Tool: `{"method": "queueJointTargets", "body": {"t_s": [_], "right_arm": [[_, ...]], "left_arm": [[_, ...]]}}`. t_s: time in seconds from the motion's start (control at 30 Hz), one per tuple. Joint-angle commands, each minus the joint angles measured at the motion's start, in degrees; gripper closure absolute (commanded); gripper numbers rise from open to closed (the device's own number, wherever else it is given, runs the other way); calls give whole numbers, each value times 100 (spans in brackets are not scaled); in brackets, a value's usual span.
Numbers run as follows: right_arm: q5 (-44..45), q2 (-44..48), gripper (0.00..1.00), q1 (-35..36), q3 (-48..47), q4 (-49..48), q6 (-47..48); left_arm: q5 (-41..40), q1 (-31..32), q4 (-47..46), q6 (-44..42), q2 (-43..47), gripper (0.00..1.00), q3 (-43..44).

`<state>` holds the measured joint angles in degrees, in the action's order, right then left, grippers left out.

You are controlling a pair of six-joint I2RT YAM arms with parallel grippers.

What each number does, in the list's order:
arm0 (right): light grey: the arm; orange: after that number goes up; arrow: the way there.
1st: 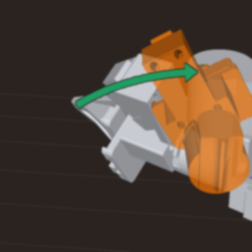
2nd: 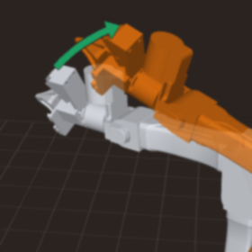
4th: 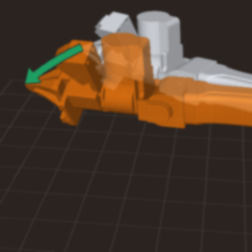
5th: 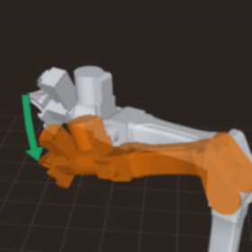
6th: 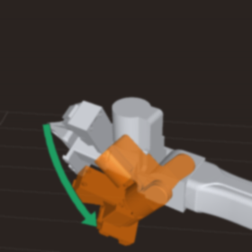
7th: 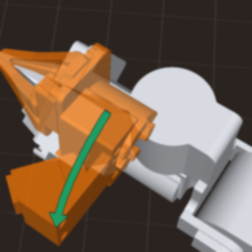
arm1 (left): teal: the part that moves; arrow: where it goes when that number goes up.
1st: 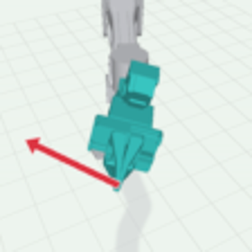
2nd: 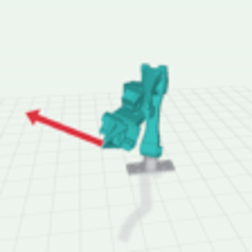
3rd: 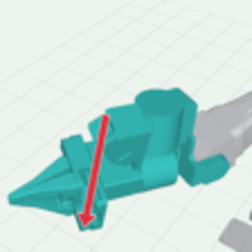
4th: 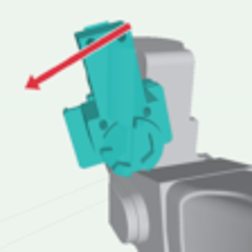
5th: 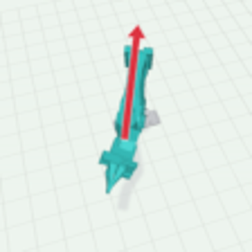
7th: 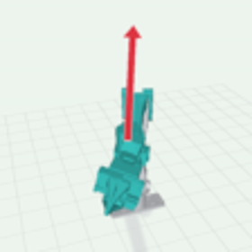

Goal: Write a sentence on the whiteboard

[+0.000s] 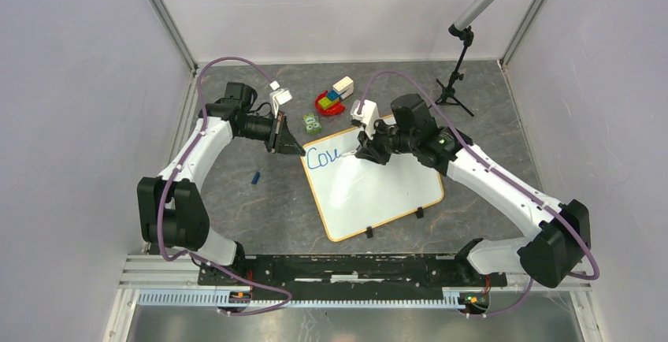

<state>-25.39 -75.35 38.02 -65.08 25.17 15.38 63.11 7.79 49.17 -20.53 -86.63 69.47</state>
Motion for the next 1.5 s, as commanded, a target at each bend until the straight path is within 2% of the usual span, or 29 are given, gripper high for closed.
{"method": "queueJointTargets", "body": {"t_s": [0.0,0.5,0.87,1.17,1.47], "right_arm": [[123,115,100,-66,-399,68,105],[133,-135,100,-75,-482,-159,70],[231,97,100,-242,-86,-76,150],[-80,200,100,-243,291,-28,124],[20,18,100,-284,-67,-126,95]], "left_arm": [[8,202,23,37,46,98,67],[19,199,23,23,13,98,66],[0,199,23,33,-4,98,80],[-10,199,23,36,0,98,76],[-27,196,23,55,11,98,89]]}}
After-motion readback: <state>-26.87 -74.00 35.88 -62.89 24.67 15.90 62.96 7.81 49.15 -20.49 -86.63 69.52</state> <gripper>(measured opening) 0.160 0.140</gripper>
